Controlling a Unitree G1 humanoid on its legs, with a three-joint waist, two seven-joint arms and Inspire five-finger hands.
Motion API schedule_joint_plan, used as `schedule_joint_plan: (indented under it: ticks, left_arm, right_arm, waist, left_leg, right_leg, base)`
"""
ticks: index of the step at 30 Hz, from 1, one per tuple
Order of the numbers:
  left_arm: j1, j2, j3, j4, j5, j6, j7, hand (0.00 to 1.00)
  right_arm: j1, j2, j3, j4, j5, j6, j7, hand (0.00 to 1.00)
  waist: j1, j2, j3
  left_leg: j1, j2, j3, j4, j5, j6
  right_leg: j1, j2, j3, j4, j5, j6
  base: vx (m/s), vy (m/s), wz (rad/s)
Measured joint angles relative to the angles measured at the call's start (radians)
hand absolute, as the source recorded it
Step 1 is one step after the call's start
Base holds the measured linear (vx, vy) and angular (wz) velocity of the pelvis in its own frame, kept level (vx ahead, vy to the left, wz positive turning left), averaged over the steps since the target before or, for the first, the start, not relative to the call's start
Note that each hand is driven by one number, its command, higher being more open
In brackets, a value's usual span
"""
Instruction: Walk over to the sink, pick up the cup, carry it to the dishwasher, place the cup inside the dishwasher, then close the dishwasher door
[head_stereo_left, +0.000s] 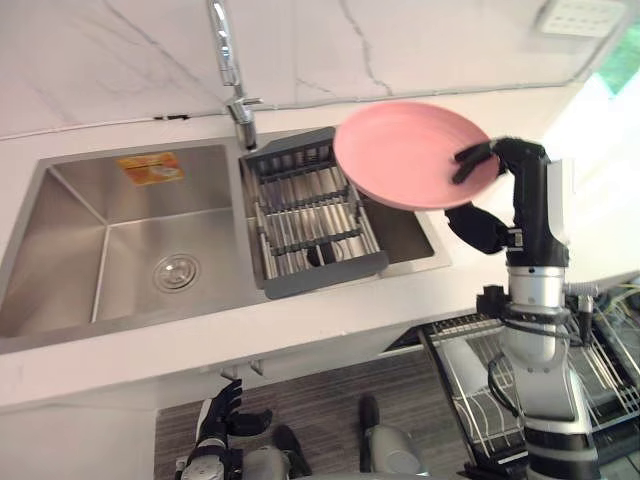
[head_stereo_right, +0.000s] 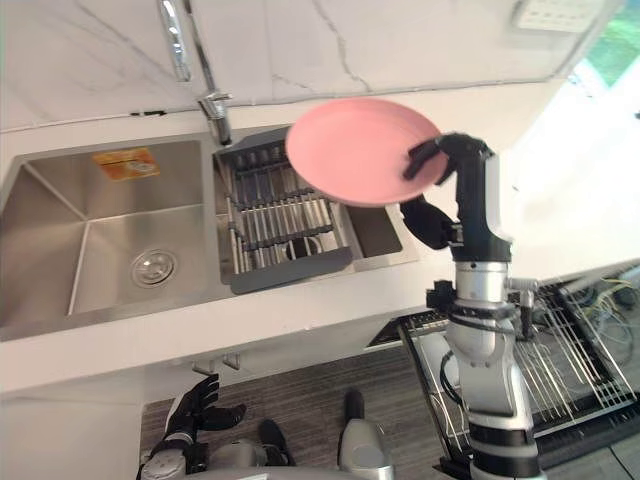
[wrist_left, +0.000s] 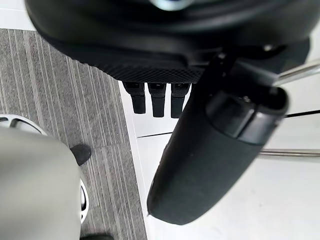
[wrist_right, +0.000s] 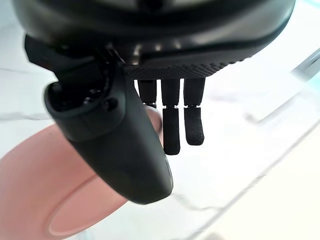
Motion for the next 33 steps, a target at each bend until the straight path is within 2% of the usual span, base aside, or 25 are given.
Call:
schedule_joint_plan:
  ticks: [1, 2, 3, 4, 5, 7, 8, 9, 10, 13, 17, 19, 21, 26, 30, 33]
  left_arm:
    - [0.002, 0.008, 0.0, 0.0, 0.0, 0.003, -0.007, 0.9]
    - [0.001, 0.015, 0.004, -0.002, 0.001, 0.003, -0.012, 0.9]
    - [0.006, -0.004, 0.021, -0.001, 0.001, 0.005, -0.013, 0.9]
    - [0.008, -0.008, 0.023, -0.001, 0.002, 0.004, -0.013, 0.9]
    - [0.015, -0.021, 0.026, 0.002, 0.002, 0.006, -0.014, 0.9]
    - [0.021, -0.042, 0.064, 0.01, -0.013, 0.009, 0.004, 0.9]
    - [0.023, -0.042, 0.072, 0.018, -0.02, 0.013, 0.005, 0.9]
    - [0.022, -0.048, 0.078, 0.041, -0.043, 0.026, 0.016, 0.9]
    - [0.022, -0.053, 0.081, 0.042, -0.056, 0.036, 0.022, 0.9]
    - [0.017, -0.065, 0.092, 0.072, -0.078, 0.057, 0.03, 0.9]
    - [0.015, -0.053, 0.079, 0.08, -0.078, 0.058, 0.031, 0.9]
    - [0.012, -0.049, 0.069, 0.082, -0.077, 0.057, 0.031, 0.9]
    - [0.009, -0.041, 0.046, 0.092, -0.077, 0.058, 0.03, 0.9]
    - [-0.014, -0.042, -0.012, 0.113, -0.077, 0.055, 0.024, 0.9]
    - [-0.036, -0.062, -0.039, 0.108, -0.077, 0.045, 0.012, 0.9]
    - [-0.045, -0.071, -0.039, 0.1, -0.078, 0.031, 0.013, 0.9]
  right_arm:
    - [0.033, 0.009, -0.024, 0.0, -0.011, 0.005, -0.002, 0.3]
    - [0.056, 0.012, -0.043, 0.0, -0.015, 0.009, -0.003, 0.3]
    - [0.064, 0.022, -0.06, 0.001, -0.035, 0.022, -0.003, 0.3]
    - [0.068, 0.026, -0.063, 0.001, -0.038, 0.023, -0.004, 0.3]
    - [0.089, 0.037, -0.078, 0.001, -0.046, 0.031, -0.011, 0.3]
    - [0.133, 0.068, -0.11, 0.001, -0.057, 0.048, -0.026, 0.3]
    - [0.148, 0.079, -0.12, 0.004, -0.063, 0.051, -0.033, 0.3]
    - [0.174, 0.1, -0.139, 0.03, -0.07, 0.06, -0.047, 0.3]
    - [0.178, 0.103, -0.146, 0.047, -0.07, 0.067, -0.048, 0.3]
    - [0.198, 0.104, -0.17, 0.127, -0.076, 0.107, -0.048, 0.3]
    - [0.212, 0.124, -0.185, 0.165, -0.079, 0.118, -0.066, 0.3]
    - [0.212, 0.124, -0.186, 0.165, -0.085, 0.118, -0.082, 0.3]
    - [0.214, 0.124, -0.191, 0.17, -0.087, 0.126, -0.094, 0.3]
    - [0.162, 0.061, -0.191, 0.317, -0.076, 0.149, -0.124, 0.3]
    - [0.057, 0.012, -0.213, 0.44, -0.065, 0.197, -0.124, 0.3]
    - [0.024, 0.011, -0.258, 0.446, -0.027, 0.22, -0.148, 0.3]
  waist:
    - [-0.008, -0.014, -0.008]
    - [-0.01, -0.027, -0.018]
    - [-0.01, -0.01, -0.025]
    - [-0.01, -0.005, -0.028]
    - [-0.017, 0.01, -0.038]
    - [-0.022, 0.012, -0.048]
    - [-0.026, 0.01, -0.05]
    - [-0.036, 0.024, -0.059]
    - [-0.036, 0.027, -0.061]
    - [-0.041, 0.054, -0.076]
    - [-0.044, 0.057, -0.076]
    - [-0.044, 0.058, -0.074]
    - [-0.056, 0.068, -0.067]
    - [-0.062, 0.122, -0.034]
    - [-0.057, 0.177, 0.021]
    - [-0.057, 0.199, 0.064]
  left_leg:
    - [-0.001, -0.004, 0.016, 0.02, -0.012, -0.004]
    - [-0.004, -0.014, 0.034, 0.049, -0.031, -0.015]
    - [-0.016, -0.004, 0.046, 0.071, -0.049, -0.025]
    - [-0.019, 0.002, 0.05, 0.069, -0.05, -0.025]
    - [-0.021, 0.02, 0.079, 0.052, -0.053, -0.029]
    - [-0.018, 0.027, 0.114, 0.041, -0.051, -0.044]
    - [-0.016, 0.027, 0.123, 0.051, -0.05, -0.048]
    - [-0.016, 0.034, 0.133, 0.071, -0.043, -0.038]
    - [-0.016, 0.039, 0.134, 0.083, -0.041, -0.038]
    - [-0.016, 0.049, 0.13, 0.094, -0.041, -0.039]
    - [-0.013, 0.045, 0.112, 0.09, -0.044, -0.045]
    - [-0.013, 0.036, 0.115, 0.076, -0.057, -0.048]
    - [-0.011, 0.027, 0.12, 0.064, -0.061, -0.054]
    - [-0.042, 0.008, 0.155, 0.065, -0.061, -0.054]
    - [-0.09, -0.006, 0.12, 0.098, -0.06, -0.04]
    - [-0.098, -0.006, 0.102, 0.103, -0.067, -0.028]
  right_leg:
    - [-0.024, -0.025, -0.046, 0.091, -0.007, -0.002]
    - [-0.019, -0.035, -0.061, 0.086, -0.011, 0.028]
    - [-0.02, -0.004, -0.031, 0.022, 0.029, 0.069]
    - [-0.018, 0.006, -0.025, -0.002, 0.033, 0.062]
    - [-0.004, 0.032, -0.034, -0.081, 0.04, 0.05]
    - [-0.001, 0.046, -0.049, -0.145, 0.08, 0.037]
    - [0.001, 0.046, -0.041, -0.157, 0.114, 0.041]
    - [0.015, 0.06, -0.027, -0.19, 0.148, 0.065]
    - [0.019, 0.066, -0.017, -0.201, 0.159, 0.069]
    - [0.029, 0.079, -0.001, -0.223, 0.179, 0.068]
    - [0.046, 0.084, 0.015, -0.266, 0.194, 0.071]
    - [0.048, 0.084, 0.026, -0.311, 0.205, 0.061]
    - [0.043, 0.078, 0.031, -0.311, 0.205, 0.062]
    - [-0.01, 0.064, 0.057, -0.31, 0.228, 0.047]
    - [-0.059, 0.057, 0.096, -0.309, 0.259, 0.066]
    - [-0.064, 0.06, 0.101, -0.306, 0.262, 0.07]
  base:
    - [-0.04, -0.026, -0.54]
    - [0.01, 0.015, -0.96]
    - [0.01, 0.03, -0.94]
    - [0.02, 0.018, -1.1]
    - [0.03, 0.002, -1.0]
    - [0.05, 0.008, -0.89]
    - [0.1, -0.01, -0.47]
    - [0.11, -0.015, -0.44]
    - [0.15, -0.026, -0.51]
    - [0.07, -0.004, -0.22]
    - [-0.07, 0.017, -0.09]
    - [-0.17, 0.039, -0.23]
    - [-0.11, 0.041, -0.08]
    - [-0.09, 0.059, -0.22]
    - [-0.03, 0.039, -0.26]
    - [-0.01, 0.014, -0.09]
